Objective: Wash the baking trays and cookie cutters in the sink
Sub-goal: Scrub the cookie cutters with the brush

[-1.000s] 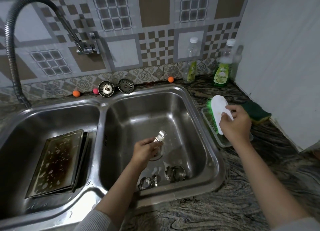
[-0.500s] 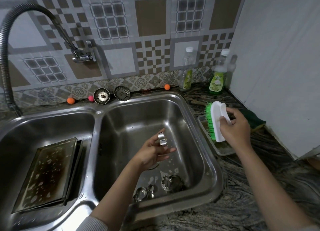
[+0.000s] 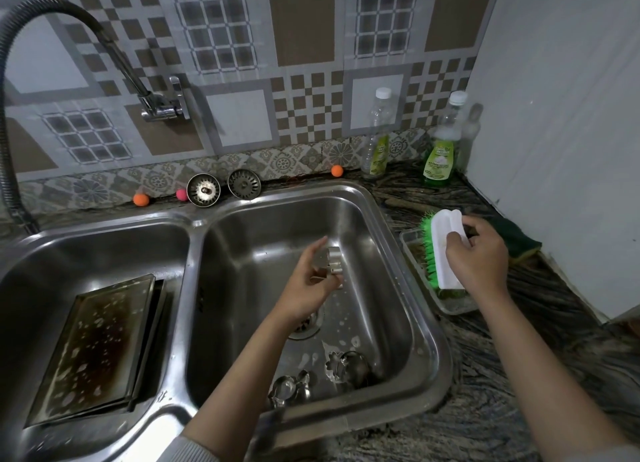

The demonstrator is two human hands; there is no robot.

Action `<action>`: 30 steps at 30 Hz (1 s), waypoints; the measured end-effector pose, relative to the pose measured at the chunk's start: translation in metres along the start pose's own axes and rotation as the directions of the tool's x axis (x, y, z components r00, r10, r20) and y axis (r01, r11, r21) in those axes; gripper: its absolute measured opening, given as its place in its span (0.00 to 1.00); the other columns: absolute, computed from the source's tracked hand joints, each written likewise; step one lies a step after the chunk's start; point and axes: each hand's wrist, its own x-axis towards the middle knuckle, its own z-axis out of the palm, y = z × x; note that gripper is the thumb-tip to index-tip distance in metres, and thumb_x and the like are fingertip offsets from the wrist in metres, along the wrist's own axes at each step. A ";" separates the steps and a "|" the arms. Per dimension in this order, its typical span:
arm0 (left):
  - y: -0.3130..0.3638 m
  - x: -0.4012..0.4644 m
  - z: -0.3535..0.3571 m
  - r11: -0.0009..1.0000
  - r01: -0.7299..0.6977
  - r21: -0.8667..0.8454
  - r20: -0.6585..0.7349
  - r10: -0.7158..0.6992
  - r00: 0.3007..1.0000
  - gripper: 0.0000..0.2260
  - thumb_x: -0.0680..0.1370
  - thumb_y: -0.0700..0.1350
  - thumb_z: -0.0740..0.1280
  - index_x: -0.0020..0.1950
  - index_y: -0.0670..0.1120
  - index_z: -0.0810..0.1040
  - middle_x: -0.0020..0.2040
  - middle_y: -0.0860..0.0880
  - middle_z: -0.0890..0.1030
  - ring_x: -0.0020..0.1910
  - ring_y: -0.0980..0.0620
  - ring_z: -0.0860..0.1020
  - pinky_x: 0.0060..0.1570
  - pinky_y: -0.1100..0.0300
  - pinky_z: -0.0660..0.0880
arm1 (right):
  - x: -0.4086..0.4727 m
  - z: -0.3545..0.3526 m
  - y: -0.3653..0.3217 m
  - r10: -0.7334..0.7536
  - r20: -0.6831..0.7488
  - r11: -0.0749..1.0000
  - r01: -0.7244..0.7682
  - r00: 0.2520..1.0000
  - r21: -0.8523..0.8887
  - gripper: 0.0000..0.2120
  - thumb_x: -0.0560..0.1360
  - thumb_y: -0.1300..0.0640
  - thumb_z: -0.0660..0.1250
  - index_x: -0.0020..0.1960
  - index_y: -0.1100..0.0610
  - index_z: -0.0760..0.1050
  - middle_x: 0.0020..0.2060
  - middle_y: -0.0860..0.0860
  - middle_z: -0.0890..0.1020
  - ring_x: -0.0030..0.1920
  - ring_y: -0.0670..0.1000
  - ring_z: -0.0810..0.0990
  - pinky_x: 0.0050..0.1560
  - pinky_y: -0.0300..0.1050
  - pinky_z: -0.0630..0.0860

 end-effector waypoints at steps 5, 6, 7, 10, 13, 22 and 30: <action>0.002 0.003 0.005 0.999 -0.036 -0.029 0.050 0.038 0.998 0.18 0.79 0.40 0.65 0.65 0.56 0.69 0.48 0.45 0.81 0.47 0.47 0.83 0.45 0.58 0.76 | 0.002 -0.001 -0.002 -0.004 -0.009 0.999 0.004 1.000 0.054 0.18 0.75 0.56 0.64 0.65 0.52 0.73 0.54 0.55 0.80 0.50 0.56 0.79 0.46 0.43 0.73; 0.003 0.002 0.007 0.998 -0.050 -0.030 0.043 0.052 0.998 0.16 0.78 0.41 0.66 0.64 0.53 0.70 0.47 0.45 0.80 0.44 0.48 0.83 0.43 0.60 0.76 | 0.002 -0.001 -0.004 0.006 -0.015 0.997 -0.005 1.000 0.083 0.18 0.75 0.56 0.64 0.65 0.52 0.73 0.54 0.54 0.80 0.49 0.54 0.79 0.46 0.42 0.73; 0.004 0.002 0.009 0.997 -0.070 -0.027 0.032 0.071 0.997 0.14 0.78 0.40 0.67 0.61 0.49 0.70 0.46 0.45 0.80 0.42 0.50 0.82 0.41 0.61 0.76 | 0.001 -0.002 -0.008 0.017 -0.021 0.993 -0.015 1.000 0.121 0.18 0.76 0.56 0.65 0.65 0.52 0.73 0.54 0.51 0.80 0.47 0.51 0.79 0.43 0.40 0.73; 0.006 0.002 0.014 0.993 -0.117 -0.011 -0.016 0.117 0.993 0.09 0.77 0.39 0.68 0.53 0.42 0.70 0.43 0.45 0.78 0.36 0.57 0.79 0.36 0.62 0.75 | -0.006 -0.001 -0.017 0.017 -0.018 0.972 -0.012 1.000 0.235 0.14 0.77 0.56 0.65 0.62 0.50 0.75 0.44 0.45 0.79 0.36 0.41 0.75 0.35 0.35 0.70; 0.008 0.003 0.018 0.991 -0.131 -0.015 -0.055 0.130 0.990 0.10 0.75 0.39 0.70 0.51 0.41 0.70 0.41 0.47 0.78 0.33 0.61 0.78 0.34 0.65 0.74 | -0.016 0.006 -0.025 0.006 0.059 0.942 -0.025 0.998 0.334 0.12 0.76 0.53 0.65 0.58 0.43 0.76 0.41 0.50 0.79 0.34 0.45 0.74 0.35 0.41 0.69; 0.006 0.004 0.031 0.978 -0.042 -0.204 -0.069 0.029 0.997 0.07 0.75 0.48 0.70 0.49 0.49 0.75 0.36 0.51 0.80 0.35 0.49 0.78 0.31 0.62 0.75 | -0.048 0.036 -0.036 -0.052 0.320 0.886 -0.104 0.946 0.452 0.13 0.77 0.58 0.65 0.56 0.42 0.75 0.41 0.45 0.80 0.40 0.46 0.79 0.34 0.39 0.74; 0.009 0.001 0.032 0.923 0.200 -0.327 0.124 -0.168 0.978 0.17 0.83 0.55 0.49 0.67 0.54 0.71 0.58 0.45 0.79 0.56 0.45 0.77 0.58 0.46 0.74 | -0.048 0.049 -0.024 -0.031 0.236 0.914 -0.068 0.971 0.401 0.14 0.76 0.58 0.66 0.60 0.47 0.76 0.54 0.51 0.81 0.49 0.47 0.79 0.49 0.44 0.77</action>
